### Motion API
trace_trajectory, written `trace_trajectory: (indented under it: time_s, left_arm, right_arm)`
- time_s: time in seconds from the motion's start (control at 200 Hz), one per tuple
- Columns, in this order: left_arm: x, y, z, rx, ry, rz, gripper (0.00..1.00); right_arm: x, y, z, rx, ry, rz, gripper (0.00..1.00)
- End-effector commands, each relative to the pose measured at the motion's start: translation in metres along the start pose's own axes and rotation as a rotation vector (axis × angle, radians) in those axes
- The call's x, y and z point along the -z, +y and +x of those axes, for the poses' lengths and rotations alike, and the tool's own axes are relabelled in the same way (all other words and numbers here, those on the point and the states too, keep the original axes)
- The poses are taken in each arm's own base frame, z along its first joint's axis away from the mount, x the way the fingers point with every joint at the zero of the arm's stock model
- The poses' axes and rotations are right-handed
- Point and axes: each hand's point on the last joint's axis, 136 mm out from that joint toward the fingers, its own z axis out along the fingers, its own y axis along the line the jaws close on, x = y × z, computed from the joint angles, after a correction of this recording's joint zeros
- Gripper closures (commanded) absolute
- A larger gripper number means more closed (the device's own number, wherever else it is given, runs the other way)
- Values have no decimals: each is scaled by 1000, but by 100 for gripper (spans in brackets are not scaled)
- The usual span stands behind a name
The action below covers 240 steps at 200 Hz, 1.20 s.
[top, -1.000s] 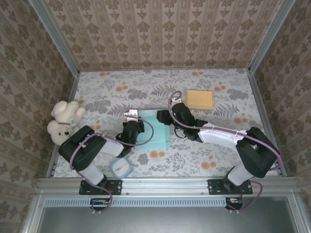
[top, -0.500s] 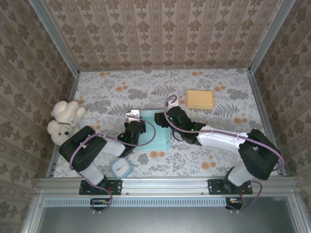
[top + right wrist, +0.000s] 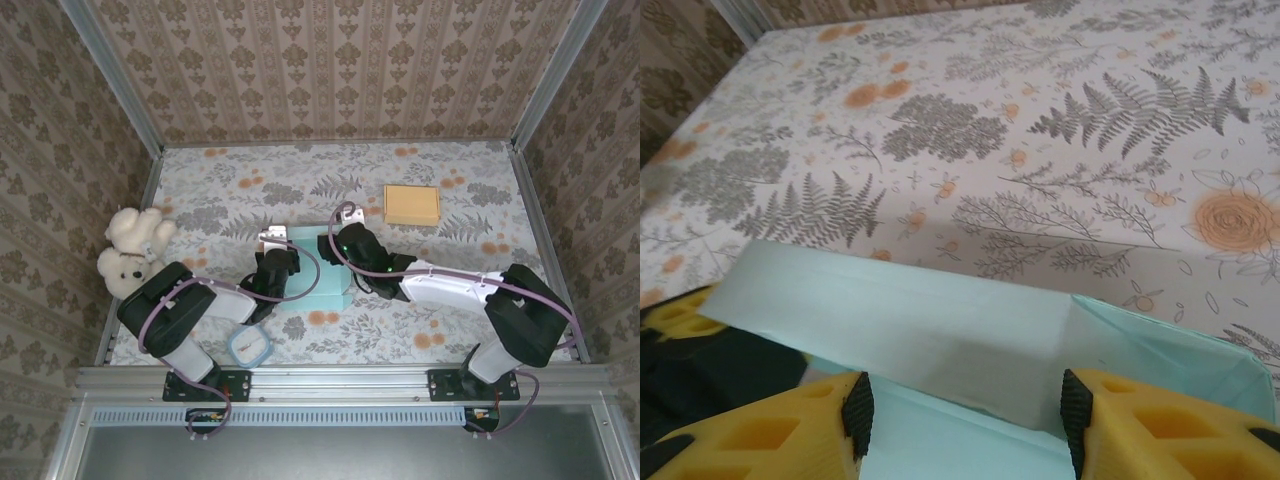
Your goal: Fold the paper box
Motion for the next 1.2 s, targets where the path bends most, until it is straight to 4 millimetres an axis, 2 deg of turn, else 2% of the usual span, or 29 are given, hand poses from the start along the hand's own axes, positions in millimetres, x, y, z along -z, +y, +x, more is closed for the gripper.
trace_trajectory:
  time_s: [0.0,0.11,0.28,0.445,0.53,0.655,0.875,0.995,1.195]
  left_arm:
    - [4,-2,-16,41,-38,-7,100]
    - [3,-2,-15,42,-37,-5,100]
    - [2,-6,-14,40,-33,2,100]
    - [1,-9,-12,37,-29,12,100]
    - [1,-9,-12,38,-28,12,100]
    - [1,-8,-12,42,-29,7,100]
    - [0,-6,-11,35,0,-8,100]
    - [0,-5,-11,37,3,-10,100]
    - [1,-7,-11,34,15,-1,100]
  right_arm:
    - [-8,-9,-5,-12,-12,42,44]
    - [-14,-5,0,-19,6,25,44]
    - [-16,22,1,-72,20,-124,44]
    - [-4,49,-11,-124,-18,-292,44]
    - [2,54,-15,-133,-34,-331,44]
    - [2,44,-10,-100,-36,-288,44]
    - [-8,16,28,16,9,-193,44]
    - [-11,7,41,58,21,-169,44]
    - [-18,-16,42,117,12,-65,42]
